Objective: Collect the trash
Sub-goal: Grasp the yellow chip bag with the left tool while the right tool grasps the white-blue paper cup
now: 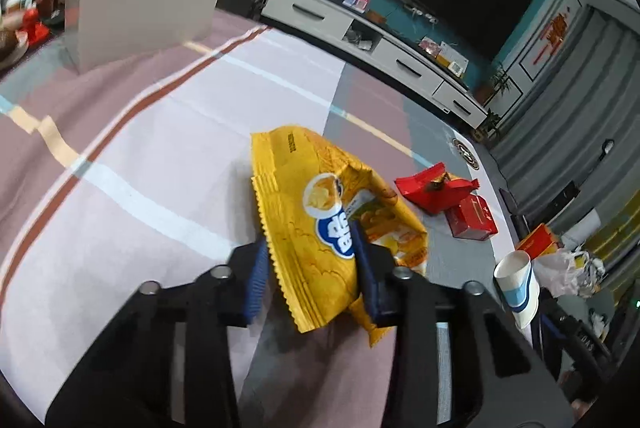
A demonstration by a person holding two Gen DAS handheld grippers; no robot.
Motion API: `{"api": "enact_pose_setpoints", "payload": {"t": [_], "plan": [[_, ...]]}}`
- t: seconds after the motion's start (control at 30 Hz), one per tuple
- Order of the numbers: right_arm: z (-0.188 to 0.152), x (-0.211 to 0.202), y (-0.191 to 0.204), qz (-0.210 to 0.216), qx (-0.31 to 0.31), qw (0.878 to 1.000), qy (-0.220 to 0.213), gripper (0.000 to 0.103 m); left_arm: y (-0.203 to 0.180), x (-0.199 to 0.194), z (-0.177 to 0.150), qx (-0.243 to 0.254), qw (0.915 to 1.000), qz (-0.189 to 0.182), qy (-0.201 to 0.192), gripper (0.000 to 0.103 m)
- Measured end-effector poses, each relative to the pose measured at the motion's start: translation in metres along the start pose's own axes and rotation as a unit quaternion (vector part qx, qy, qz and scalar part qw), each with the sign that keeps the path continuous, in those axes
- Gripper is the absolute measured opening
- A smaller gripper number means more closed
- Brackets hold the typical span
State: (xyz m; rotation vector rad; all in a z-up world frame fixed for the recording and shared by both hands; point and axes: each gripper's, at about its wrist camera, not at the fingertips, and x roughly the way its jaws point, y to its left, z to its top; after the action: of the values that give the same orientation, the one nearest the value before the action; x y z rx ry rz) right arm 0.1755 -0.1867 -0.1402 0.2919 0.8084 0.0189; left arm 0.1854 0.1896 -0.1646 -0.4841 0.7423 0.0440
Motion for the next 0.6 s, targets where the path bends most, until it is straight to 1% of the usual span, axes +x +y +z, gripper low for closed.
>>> {"api": "enact_pose_setpoints", "payload": {"t": [0.03,0.07,0.13,0.17,0.2,0.27,0.3,0.4,0.47,0.5,0.53,0.6], "plan": [[0.0,0.0,0.0,-0.001,-0.003,1.0,-0.001,0.065,-0.001,-0.005,0.0,-0.002,0.9999,-0.014,-0.001,0.023],[0.0,0.0,0.0,-0.002,-0.005,1.0,-0.001,0.065,-0.003,-0.011,0.0,-0.001,0.9997,-0.026,-0.004,0.021],[0.0,-0.001,-0.001,-0.003,-0.013,1.0,-0.002,0.065,-0.011,-0.024,-0.001,0.017,0.9989,-0.04,-0.016,0.019],[0.0,-0.002,0.0,-0.003,-0.02,1.0,-0.002,0.066,-0.015,-0.03,-0.002,0.025,0.9984,-0.046,-0.021,0.019],[0.0,-0.002,0.001,-0.004,-0.029,1.0,-0.002,0.073,-0.019,-0.036,-0.004,0.034,0.9973,-0.062,-0.022,0.019],[-0.001,-0.004,0.007,-0.01,-0.058,0.998,-0.007,0.08,-0.025,-0.04,-0.005,0.042,0.9957,-0.08,-0.02,0.019],[-0.001,-0.006,0.01,-0.013,-0.075,0.997,-0.012,0.087,-0.028,-0.04,-0.006,0.048,0.9946,-0.091,-0.013,0.019],[0.002,-0.01,0.021,-0.012,-0.123,0.992,-0.03,0.096,-0.035,-0.035,-0.009,0.056,0.993,-0.104,0.002,0.02],[0.008,-0.006,0.028,-0.016,-0.16,0.986,-0.034,0.098,-0.04,-0.03,-0.011,0.06,0.9916,-0.113,0.013,0.02],[0.011,-0.001,0.029,-0.015,-0.172,0.985,-0.028,0.099,-0.042,-0.028,-0.012,0.061,0.9909,-0.119,0.018,0.02],[0.014,0.006,0.031,-0.014,-0.185,0.982,-0.015,0.099,-0.045,-0.026,-0.013,0.062,0.9896,-0.128,0.026,0.02],[0.02,0.022,0.034,-0.017,-0.217,0.976,0.015,0.099,-0.05,-0.022,-0.017,0.068,0.9883,-0.132,0.033,0.02]]}}
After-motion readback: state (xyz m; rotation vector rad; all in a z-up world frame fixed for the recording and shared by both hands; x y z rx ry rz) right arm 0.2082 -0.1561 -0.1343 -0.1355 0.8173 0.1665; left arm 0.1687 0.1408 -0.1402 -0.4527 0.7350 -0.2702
